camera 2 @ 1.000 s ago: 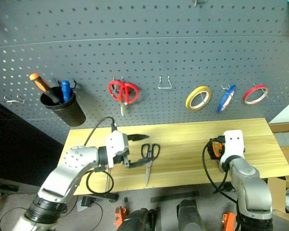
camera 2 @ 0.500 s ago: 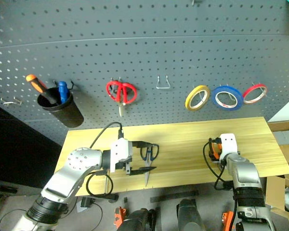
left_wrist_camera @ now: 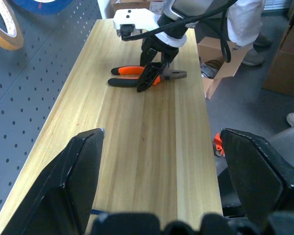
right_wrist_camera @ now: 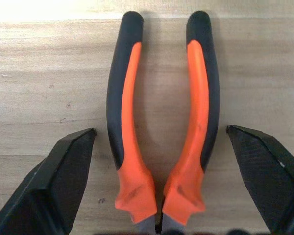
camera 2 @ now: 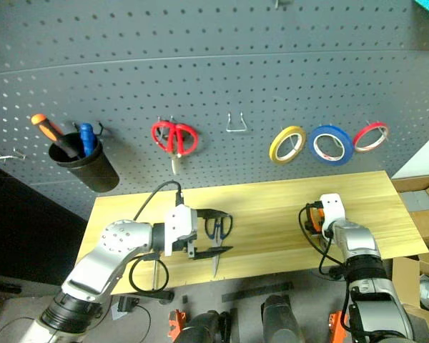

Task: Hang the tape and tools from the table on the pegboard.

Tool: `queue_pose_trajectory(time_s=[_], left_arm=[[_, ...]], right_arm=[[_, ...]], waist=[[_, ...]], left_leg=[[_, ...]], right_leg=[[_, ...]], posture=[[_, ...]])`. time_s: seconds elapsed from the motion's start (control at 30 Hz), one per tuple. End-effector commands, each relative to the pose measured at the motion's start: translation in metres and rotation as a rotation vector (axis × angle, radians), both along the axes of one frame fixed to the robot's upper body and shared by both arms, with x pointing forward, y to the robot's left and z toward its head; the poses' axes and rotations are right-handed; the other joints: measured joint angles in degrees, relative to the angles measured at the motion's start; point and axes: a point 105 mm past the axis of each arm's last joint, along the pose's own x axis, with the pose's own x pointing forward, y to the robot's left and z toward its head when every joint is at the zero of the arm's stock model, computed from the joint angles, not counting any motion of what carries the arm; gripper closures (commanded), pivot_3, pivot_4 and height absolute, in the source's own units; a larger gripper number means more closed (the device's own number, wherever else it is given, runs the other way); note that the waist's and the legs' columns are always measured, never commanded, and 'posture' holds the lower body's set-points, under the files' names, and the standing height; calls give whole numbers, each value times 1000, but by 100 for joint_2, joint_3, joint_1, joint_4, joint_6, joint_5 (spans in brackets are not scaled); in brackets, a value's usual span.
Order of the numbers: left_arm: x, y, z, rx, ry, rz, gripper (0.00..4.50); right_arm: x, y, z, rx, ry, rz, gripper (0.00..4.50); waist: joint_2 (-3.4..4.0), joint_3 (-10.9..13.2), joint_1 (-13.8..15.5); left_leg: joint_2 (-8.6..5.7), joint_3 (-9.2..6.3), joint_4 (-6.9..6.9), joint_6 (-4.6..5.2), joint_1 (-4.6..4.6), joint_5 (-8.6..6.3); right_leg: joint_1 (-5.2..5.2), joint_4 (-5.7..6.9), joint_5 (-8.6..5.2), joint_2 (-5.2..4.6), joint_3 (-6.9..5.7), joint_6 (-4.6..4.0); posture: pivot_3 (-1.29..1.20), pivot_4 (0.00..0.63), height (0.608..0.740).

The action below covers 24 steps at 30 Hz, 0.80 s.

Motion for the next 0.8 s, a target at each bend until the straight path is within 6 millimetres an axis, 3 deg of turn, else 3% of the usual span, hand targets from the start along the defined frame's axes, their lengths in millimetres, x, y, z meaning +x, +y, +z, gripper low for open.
queue_pose_trajectory(time_s=[0.03, 0.1, 0.27, 0.33, 0.4, 0.53, 0.63, 0.8], left_arm=[[-4, -4, 7, -9, -37, -14, 452], [-4, -3, 7, -17, -35, 1, 452], [-1, 6, 10, -74, -7, 69, 452], [1, 13, 15, -120, 4, 125, 452], [2, 23, 21, -178, 27, 186, 452], [-4, 42, 28, -262, 82, 278, 452], [-7, 57, 29, -277, 85, 340, 452], [8, 75, 43, -353, -15, 483, 452]], right_arm=[[-10, -4, -15, 57, 73, -51, 1254], [-8, -3, -14, 77, 68, -71, 1905], [-1, -1, 1, 45, -6, -53, 1949], [2, 4, 20, 15, -90, -18, 1949], [0, 16, 52, 2, -209, 37, 1950], [-31, 61, 103, 29, -376, 150, 1950], [-56, 108, 136, 85, -519, 266, 1950], [-68, 162, 194, 96, -802, 401, 1950]], waist=[[1, -6, -10], [2, -16, -12], [8, -36, -14], [16, -40, -12], [33, -47, -13], [41, -51, -31], [41, -56, -20], [41, -56, 65]], left_leg=[[0, 0, 0, 0, 1, 0], [2, -1, 0, 0, 2, 0], [2, -1, 1, 0, 3, 0], [3, -2, 1, 0, 1, 0], [3, 0, -1, 0, -14, 0], [8, 32, 4, -1, -58, 0], [31, 61, 3, -4, -52, 0], [46, 75, 2, -21, -23, 9]], right_leg=[[1, 0, 0, 0, 0, 0], [4, 0, 0, 1, -1, 0], [5, 0, 1, 2, -1, 1], [1, 2, 1, 2, -2, 1], [-18, 8, 1, 1, 2, 1], [-89, 62, 0, -3, 17, 1], [-103, 76, 1, 1, 6, 0], [-97, 76, 28, 10, -1, -30]], posture=[[-253, 196, 740], [-253, 196, 740], [-257, 188, 740], [-253, 187, 740], [-246, 187, 740], [-241, 187, 740], [-241, 187, 740], [-237, 184, 740]])
